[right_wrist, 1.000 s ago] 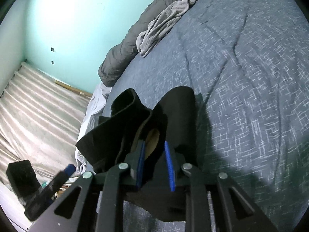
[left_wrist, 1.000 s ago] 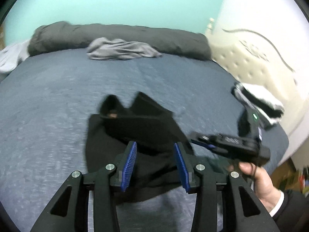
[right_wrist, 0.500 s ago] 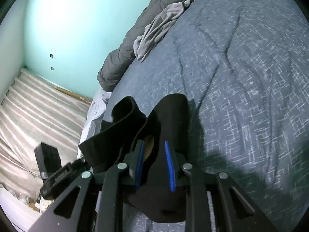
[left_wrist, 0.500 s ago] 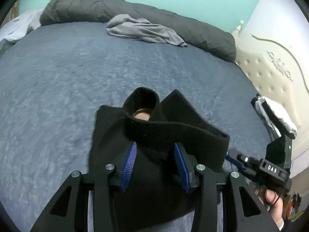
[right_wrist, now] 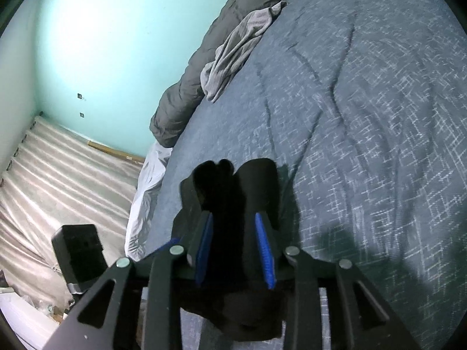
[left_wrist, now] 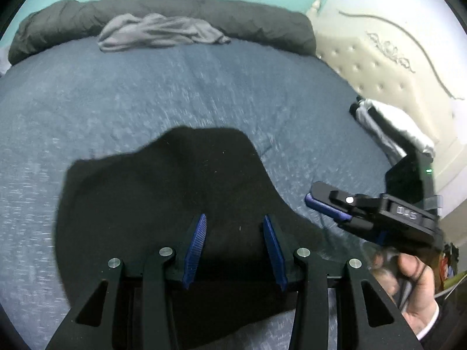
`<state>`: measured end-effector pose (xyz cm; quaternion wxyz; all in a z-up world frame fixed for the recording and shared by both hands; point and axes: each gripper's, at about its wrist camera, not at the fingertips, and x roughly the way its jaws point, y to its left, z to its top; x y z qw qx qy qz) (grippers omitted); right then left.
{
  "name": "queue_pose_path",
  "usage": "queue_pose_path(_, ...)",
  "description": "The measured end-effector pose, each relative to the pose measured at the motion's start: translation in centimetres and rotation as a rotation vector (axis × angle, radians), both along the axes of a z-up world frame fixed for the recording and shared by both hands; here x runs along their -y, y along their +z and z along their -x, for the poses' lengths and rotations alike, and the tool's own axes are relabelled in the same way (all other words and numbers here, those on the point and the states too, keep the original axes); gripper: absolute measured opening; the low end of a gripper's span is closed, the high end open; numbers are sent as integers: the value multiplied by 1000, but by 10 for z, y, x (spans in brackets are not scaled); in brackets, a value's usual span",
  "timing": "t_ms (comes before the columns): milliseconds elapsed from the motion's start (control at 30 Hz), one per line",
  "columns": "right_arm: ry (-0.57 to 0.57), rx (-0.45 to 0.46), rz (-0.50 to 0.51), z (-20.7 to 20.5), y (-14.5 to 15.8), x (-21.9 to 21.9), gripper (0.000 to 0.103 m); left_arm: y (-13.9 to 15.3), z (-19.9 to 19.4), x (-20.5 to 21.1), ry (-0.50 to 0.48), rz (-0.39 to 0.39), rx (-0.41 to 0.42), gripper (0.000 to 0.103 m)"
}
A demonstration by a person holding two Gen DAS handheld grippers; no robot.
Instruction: Fold clothes
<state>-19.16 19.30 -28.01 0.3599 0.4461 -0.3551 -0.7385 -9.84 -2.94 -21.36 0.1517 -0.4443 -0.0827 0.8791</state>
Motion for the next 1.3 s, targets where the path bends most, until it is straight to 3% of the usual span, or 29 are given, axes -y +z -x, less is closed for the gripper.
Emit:
queue_pose_path(200, 81, -14, 48, -3, 7, 20, 48, 14, -18, 39, 75, 11, -13, 44)
queue_pose_path(433, 157, -45, -5, -8, 12, 47, 51, -4, -38, 67, 132, 22, 30, 44)
queue_pose_path(500, 178, -34, -20, -8, 8, 51, 31, -10, -41, 69, 137, 24, 43, 44)
queue_pose_path(567, 193, -5, -5, -8, 0, 52, 17, -14, -44, 70, 140, 27, 44, 44)
queue_pose_path(633, 194, -5, -2, -11, -1, 49, 10, -15, -46, 71, 140, 24, 46, 44)
queue_pose_path(833, 157, -45, 16, -25, 15, 26, 7, -16, -49, 70, 123, 35, 51, 44)
queue_pose_path(1133, 108, 88, -13, -28, -30, 18, 7, -22, -52, 65, 97, 63, 64, 44)
queue_pose_path(1300, 120, 113, 51, -22, -29, 16, 10, -32, -51, 68, 101, 67, 70, 44)
